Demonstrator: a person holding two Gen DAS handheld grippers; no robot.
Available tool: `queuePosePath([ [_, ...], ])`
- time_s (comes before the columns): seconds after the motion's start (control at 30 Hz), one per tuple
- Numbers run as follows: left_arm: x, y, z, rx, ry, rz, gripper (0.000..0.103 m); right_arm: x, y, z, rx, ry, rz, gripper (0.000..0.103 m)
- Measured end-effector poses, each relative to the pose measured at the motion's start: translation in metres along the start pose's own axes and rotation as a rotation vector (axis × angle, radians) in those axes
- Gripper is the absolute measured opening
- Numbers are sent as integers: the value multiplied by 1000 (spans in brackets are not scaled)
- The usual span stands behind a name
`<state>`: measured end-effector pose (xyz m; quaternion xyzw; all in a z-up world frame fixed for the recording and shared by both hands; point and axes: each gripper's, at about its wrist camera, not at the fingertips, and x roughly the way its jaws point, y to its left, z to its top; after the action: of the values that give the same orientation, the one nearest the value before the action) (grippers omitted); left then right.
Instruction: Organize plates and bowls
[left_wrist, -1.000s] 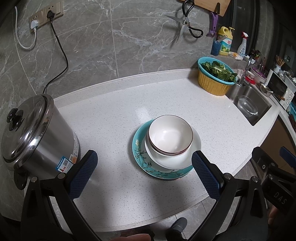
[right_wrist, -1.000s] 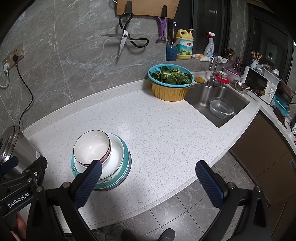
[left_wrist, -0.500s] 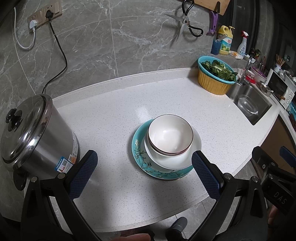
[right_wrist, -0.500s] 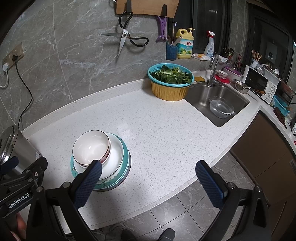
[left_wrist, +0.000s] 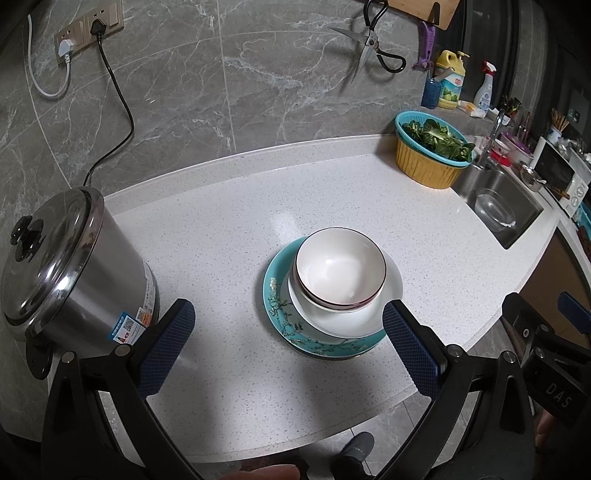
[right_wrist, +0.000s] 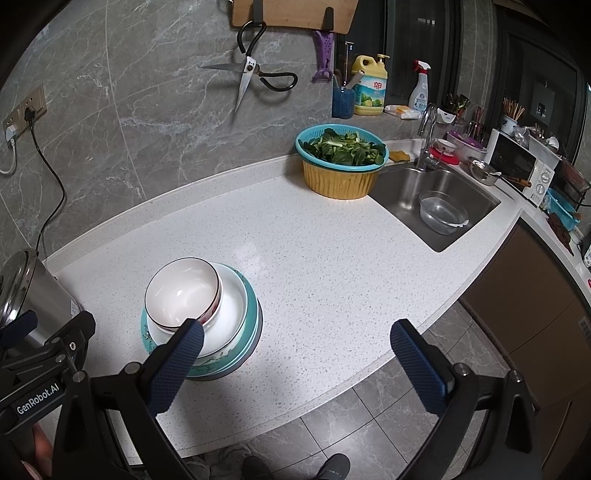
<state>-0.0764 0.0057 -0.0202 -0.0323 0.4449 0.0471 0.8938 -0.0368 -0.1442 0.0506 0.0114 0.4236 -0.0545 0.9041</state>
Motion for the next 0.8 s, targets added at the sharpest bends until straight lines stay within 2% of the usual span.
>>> queuePosePath([
  [0.8,3,3,3,8,-12,13,103,0,0,1,1,3,0,103],
])
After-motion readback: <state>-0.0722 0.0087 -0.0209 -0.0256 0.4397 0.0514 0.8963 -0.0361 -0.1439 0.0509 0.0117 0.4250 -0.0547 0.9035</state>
